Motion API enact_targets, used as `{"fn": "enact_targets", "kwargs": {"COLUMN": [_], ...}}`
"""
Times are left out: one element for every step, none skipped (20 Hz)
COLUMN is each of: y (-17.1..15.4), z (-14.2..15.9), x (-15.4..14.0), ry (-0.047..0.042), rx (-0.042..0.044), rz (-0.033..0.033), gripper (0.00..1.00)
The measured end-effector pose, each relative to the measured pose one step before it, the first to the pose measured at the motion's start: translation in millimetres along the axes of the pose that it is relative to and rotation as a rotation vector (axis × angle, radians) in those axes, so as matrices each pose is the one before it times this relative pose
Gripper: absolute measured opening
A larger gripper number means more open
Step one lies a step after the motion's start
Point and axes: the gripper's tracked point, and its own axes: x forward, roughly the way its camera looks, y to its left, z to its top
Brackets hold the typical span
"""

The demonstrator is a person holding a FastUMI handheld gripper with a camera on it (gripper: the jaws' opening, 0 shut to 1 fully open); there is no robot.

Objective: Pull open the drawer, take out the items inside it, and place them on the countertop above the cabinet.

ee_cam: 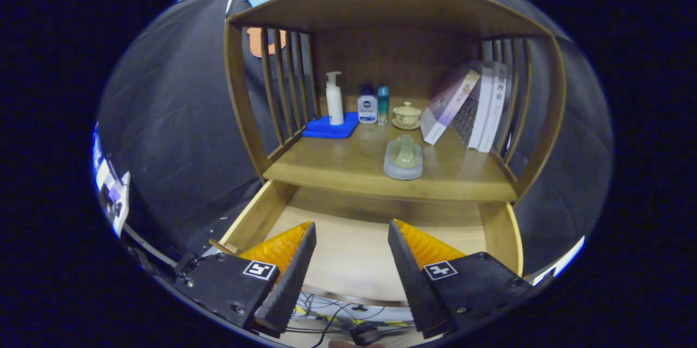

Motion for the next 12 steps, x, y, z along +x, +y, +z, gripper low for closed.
{"fn": "enact_targets", "kwargs": {"y": [0.65, 1.52, 1.95, 1.86, -0.34, 0.17, -0.10, -1.21, -1.00, -0.35, 0.11, 0.13], "z": [-5.83, -6.57, -8.67, -7.22, -6.52, -7.15, -7.56, -7.59, -7.71, -7.99, -9.09, -6.95], "x": [-5.86, -4.93, -6.24, -4.54, -5.24, -4.84, -4.31, -3.68, -3.09, -3.26, -3.23, -2.93], "ry": [-0.02144, -0.01432, -0.00675, -0.01143, -0.01261, -0.01741, -0.01755, -0.01553, -0.01347, -0.00771, 0.00002, -0.00453], "rx": [-0.00541, 0.00093, -0.00033, 0.00177, -0.00276, -0.00163, -0.00502, -0.00822, -0.00515, -0.00562, -0.00268, -0.00358], "rz": [-0.00667, -0.00466, 0.00109, -0.00234, -0.00373, -0.00729, -0.01008, -0.01133, -0.01221, -0.00520, -0.00156, 0.00116], "gripper": [0.84, 0.84, 0.84, 0.84, 0.84, 0.84, 0.85, 0.85, 0.85, 0.85, 0.85, 0.85]}}
